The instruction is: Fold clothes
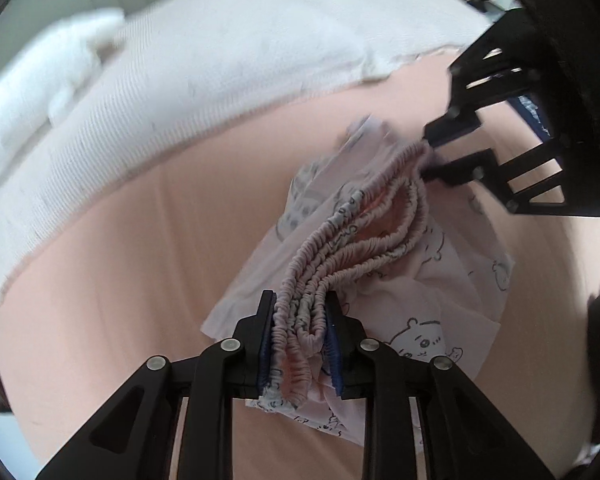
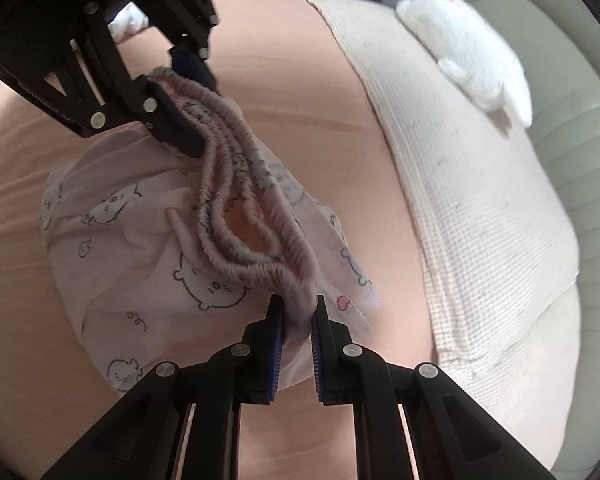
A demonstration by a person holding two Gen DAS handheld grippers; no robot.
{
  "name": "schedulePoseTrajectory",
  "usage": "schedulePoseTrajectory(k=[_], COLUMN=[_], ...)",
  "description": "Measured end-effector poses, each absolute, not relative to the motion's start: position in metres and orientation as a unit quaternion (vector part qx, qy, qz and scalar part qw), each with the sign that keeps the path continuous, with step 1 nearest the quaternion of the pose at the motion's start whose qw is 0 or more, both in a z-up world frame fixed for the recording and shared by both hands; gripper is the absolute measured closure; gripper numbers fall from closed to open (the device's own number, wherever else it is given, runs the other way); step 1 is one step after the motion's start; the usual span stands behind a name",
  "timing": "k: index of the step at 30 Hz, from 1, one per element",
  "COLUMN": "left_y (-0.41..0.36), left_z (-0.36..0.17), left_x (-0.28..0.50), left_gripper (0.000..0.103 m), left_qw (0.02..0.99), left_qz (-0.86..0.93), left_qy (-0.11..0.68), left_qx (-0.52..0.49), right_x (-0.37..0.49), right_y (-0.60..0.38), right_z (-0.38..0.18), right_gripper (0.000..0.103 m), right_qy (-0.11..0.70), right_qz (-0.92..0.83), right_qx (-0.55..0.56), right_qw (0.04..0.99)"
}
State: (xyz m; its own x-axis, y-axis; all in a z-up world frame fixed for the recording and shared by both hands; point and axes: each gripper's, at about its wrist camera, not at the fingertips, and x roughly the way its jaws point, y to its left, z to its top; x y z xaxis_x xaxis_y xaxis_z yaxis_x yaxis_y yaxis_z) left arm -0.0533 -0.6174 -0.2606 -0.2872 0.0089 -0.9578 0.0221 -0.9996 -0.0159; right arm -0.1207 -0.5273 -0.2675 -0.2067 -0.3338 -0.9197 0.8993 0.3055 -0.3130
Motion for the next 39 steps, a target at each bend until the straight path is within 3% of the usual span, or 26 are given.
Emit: schedulePoseTrajectory(k=[2,4,5,6,10,11,16,19,22,28,30,39], left_y=[-0.627,-0.639,-0.645,-0.650,-0.663,-0.664,-0.674,-0.679,-0.677,-0.657,-0.652,-0.634], left_z=[-0.268,-0.267,-0.264,-0.261,-0.249,-0.246,-0.233,-0.230,-0.228,-0.236,-0.245,-0.288], left_x=[-0.057,-0.055,-0.052,-0.051,-0.040,-0.036,-0.023,-0.008,0.011,0.049,0.057,0.069], left_gripper=[0.052,0.034,0.028,0.027,0.027,0.027,0.027,0.027,0.027,0.010,0.000,0.000], left_qw=[0.025,0.050,0.058,0.064,0.082,0.089,0.142,0.157,0.140,0.117,0.118,0.143], left_qz=[-0.786,-0.784,-0.786,-0.787,-0.791,-0.790,-0.783,-0.777,-0.779,-0.787,-0.785,-0.749], left_qy=[0.028,0.046,0.058,0.070,0.093,0.095,0.126,0.182,0.252,0.350,0.378,0.458], left_qx=[0.617,0.617,0.613,0.609,0.600,0.599,0.592,0.582,0.556,0.494,0.476,0.457], right_x=[-0.127,-0.133,-0.136,-0.139,-0.174,-0.183,-0.225,-0.246,-0.243,-0.201,-0.199,-0.208], right_y=[-0.529,-0.529,-0.530,-0.530,-0.513,-0.510,-0.487,-0.464,-0.452,-0.421,-0.419,-0.432], right_z=[-0.271,-0.271,-0.271,-0.272,-0.258,-0.252,-0.236,-0.233,-0.237,-0.250,-0.253,-0.304], right_gripper=[0.093,0.092,0.087,0.083,0.038,0.031,0.029,0.029,0.022,0.019,0.019,0.018], right_qy=[0.563,0.555,0.552,0.549,0.494,0.474,0.395,0.334,0.247,0.138,0.117,0.030], right_qz=[-0.536,-0.541,-0.546,-0.552,-0.595,-0.604,-0.621,-0.620,-0.602,-0.589,-0.586,-0.585], right_qx=[0.256,0.266,0.272,0.278,0.326,0.342,0.434,0.494,0.564,0.626,0.633,0.666], right_qw=[0.574,0.573,0.568,0.563,0.544,0.541,0.520,0.509,0.508,0.492,0.492,0.462])
